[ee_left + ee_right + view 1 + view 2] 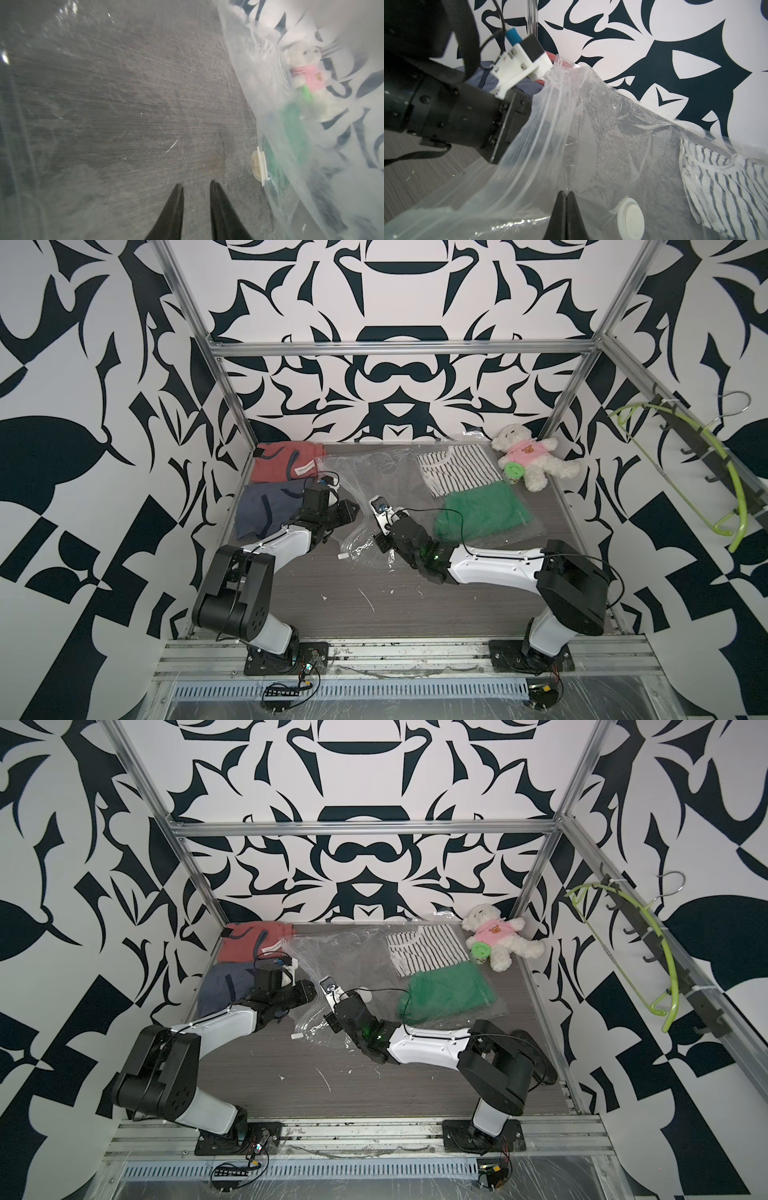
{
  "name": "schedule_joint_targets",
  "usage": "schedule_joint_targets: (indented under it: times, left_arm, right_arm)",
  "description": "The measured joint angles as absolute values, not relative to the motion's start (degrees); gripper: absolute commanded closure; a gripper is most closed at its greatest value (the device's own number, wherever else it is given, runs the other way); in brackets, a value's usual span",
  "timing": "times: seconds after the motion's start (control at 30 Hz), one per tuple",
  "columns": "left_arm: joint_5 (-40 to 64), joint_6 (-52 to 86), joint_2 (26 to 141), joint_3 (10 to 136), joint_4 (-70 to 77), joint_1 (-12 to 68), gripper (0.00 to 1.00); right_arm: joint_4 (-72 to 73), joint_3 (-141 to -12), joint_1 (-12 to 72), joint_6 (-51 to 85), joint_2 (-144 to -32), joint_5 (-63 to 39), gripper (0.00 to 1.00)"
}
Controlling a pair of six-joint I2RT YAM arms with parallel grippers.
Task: Take the tank top out of the vacuum bag
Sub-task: Take out the tank top from the vacuum bag.
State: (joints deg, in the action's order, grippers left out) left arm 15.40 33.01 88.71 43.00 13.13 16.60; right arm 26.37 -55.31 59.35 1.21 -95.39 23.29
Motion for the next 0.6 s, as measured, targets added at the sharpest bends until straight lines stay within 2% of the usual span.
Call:
schedule_joint_targets:
  times: [0.6]
  left_arm:
    - [10.5, 36.2, 100.7, 48.1, 21.7, 23.1, 0.65]
  right_arm:
    - [34.0, -50.5, 59.4, -2.0, -89.8, 25.3, 1.0]
